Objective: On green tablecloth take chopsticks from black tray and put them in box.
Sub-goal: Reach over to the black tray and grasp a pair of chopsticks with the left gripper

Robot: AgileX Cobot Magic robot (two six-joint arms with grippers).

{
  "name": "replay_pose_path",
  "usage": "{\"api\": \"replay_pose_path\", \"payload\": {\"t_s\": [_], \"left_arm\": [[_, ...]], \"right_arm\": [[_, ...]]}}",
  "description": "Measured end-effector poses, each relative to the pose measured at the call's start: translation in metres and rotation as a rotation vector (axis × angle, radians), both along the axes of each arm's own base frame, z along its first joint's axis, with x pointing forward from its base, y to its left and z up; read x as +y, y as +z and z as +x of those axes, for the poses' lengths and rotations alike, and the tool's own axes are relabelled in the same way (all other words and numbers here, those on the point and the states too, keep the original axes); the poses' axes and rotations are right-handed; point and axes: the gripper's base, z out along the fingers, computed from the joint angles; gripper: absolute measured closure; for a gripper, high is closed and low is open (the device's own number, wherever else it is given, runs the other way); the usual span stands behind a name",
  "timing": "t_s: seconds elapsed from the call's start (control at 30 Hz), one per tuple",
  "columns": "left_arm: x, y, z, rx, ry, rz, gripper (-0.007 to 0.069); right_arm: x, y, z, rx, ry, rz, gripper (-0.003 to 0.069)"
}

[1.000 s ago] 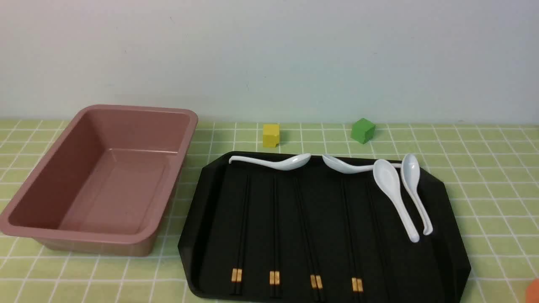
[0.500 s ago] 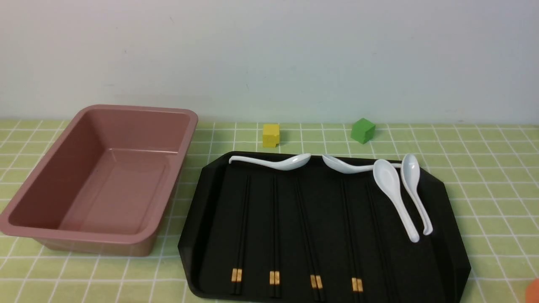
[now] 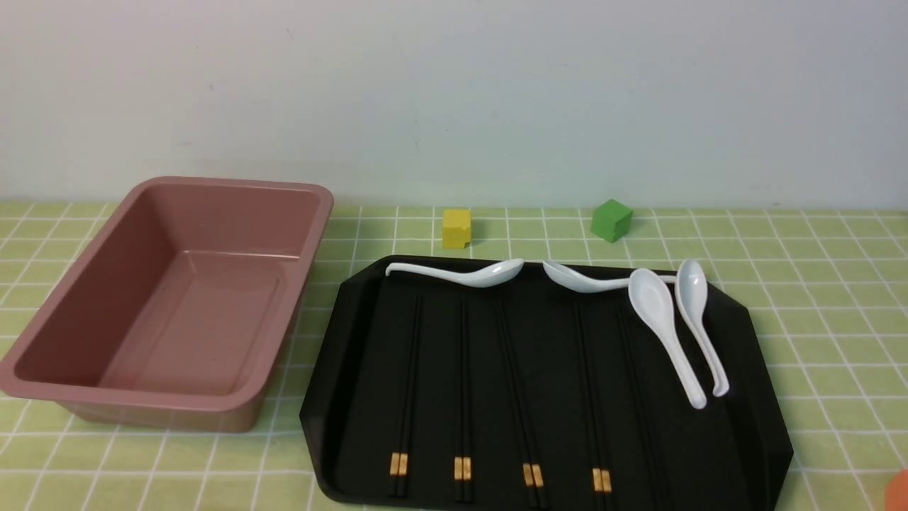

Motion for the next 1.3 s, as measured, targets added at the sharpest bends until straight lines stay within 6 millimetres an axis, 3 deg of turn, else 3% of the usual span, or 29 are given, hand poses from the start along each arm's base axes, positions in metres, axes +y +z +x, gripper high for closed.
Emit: {"api": "replay_pose_path", "payload": {"t_s": [0.5, 0.6, 0.8, 0.83, 0.93, 1.2, 1.3], "left_arm": [[0.000, 0.000, 0.000, 0.001, 0.000, -0.006, 0.0386], [-0.002, 0.000, 0.000, 0.015, 0.004, -0.096, 0.0386], [-0.016, 0.007, -0.003, 0.143, 0.039, -0.745, 0.0386], [-0.019, 0.011, -0.003, 0.196, 0.051, -0.983, 0.0386], [-0.023, 0.018, -0.004, 0.256, 0.058, -1.283, 0.0386], [-0.015, 0.029, 0.000, 0.190, 0.115, -1.584, 0.0386], [-0.012, 0.044, -0.001, 0.107, 0.083, -1.537, 0.0389]], "right_arm": [[0.000, 0.000, 0.000, 0.000, 0.000, 0.000, 0.0419], [0.000, 0.000, 0.000, 0.000, 0.000, 0.000, 0.0419], [0.000, 0.000, 0.000, 0.000, 0.000, 0.000, 0.0419], [0.000, 0.000, 0.000, 0.000, 0.000, 0.000, 0.0419], [0.000, 0.000, 0.000, 0.000, 0.000, 0.000, 0.0419], [0.000, 0.000, 0.000, 0.000, 0.000, 0.000, 0.0419], [0.000, 0.000, 0.000, 0.000, 0.000, 0.000, 0.0419]]}}
